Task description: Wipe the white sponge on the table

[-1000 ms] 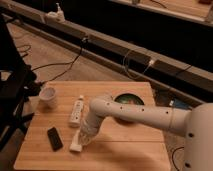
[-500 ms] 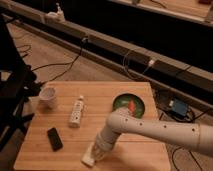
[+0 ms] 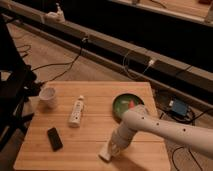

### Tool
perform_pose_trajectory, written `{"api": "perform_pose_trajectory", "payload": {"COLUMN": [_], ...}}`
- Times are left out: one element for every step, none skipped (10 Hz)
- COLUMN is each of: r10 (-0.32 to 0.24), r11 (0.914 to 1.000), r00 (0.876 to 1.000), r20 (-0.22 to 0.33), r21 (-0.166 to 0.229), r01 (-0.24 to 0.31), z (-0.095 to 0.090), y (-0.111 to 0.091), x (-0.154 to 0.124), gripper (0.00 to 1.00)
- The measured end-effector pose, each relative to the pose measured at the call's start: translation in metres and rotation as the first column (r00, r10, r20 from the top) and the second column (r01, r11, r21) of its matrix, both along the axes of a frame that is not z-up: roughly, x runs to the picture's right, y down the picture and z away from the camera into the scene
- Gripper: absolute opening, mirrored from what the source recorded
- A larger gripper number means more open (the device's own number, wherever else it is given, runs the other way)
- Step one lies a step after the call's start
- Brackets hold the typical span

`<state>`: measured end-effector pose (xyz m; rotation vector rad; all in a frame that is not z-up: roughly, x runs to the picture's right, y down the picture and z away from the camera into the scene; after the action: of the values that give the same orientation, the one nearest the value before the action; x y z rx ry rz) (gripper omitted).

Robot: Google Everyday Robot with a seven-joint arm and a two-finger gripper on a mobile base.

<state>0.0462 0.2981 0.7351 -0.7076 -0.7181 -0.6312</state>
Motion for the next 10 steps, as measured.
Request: {"api": "perform_pose_trajectory", "payload": {"r10": [-0.024, -0.053, -0.074, -0.097, -0.109, -0.112, -0.115, -0.118, -0.118, -0.112], "r11": [0.9996, 0.9981, 0.9963, 0.9938, 0.9925, 0.9922, 0.9920, 0.9921, 0.9925, 0.9936], "r00": [1.000, 0.998, 0.995, 0.990, 0.984, 0.979, 0.971, 0.961, 0.953, 0.952], "r20": [0.012, 0.039, 0.067, 0.105, 0.140, 0.170, 0.209, 0.251, 0.281, 0.286], "r21": [0.014, 0.032, 0.050, 0.064, 0.069, 0.073, 0.075, 0.072, 0.062, 0.049], "r01": [0.024, 0.052, 0.070, 0.091, 0.100, 0.101, 0.102, 0.103, 0.105, 0.102], "z": [0.007, 0.015, 0.022, 0.028, 0.031, 0.032, 0.032, 0.029, 0.024, 0.020], "y": [-0.013, -0.027, -0.039, -0.046, -0.047, -0.047, -0.043, -0.036, -0.025, -0.016], "x": [-0.001, -0.008, -0.019, -0.035, -0.050, -0.064, -0.082, -0.102, -0.116, -0.122], "gripper": [0.00, 0.00, 0.00, 0.00, 0.00, 0.00, 0.00, 0.00, 0.00, 0.00]}}
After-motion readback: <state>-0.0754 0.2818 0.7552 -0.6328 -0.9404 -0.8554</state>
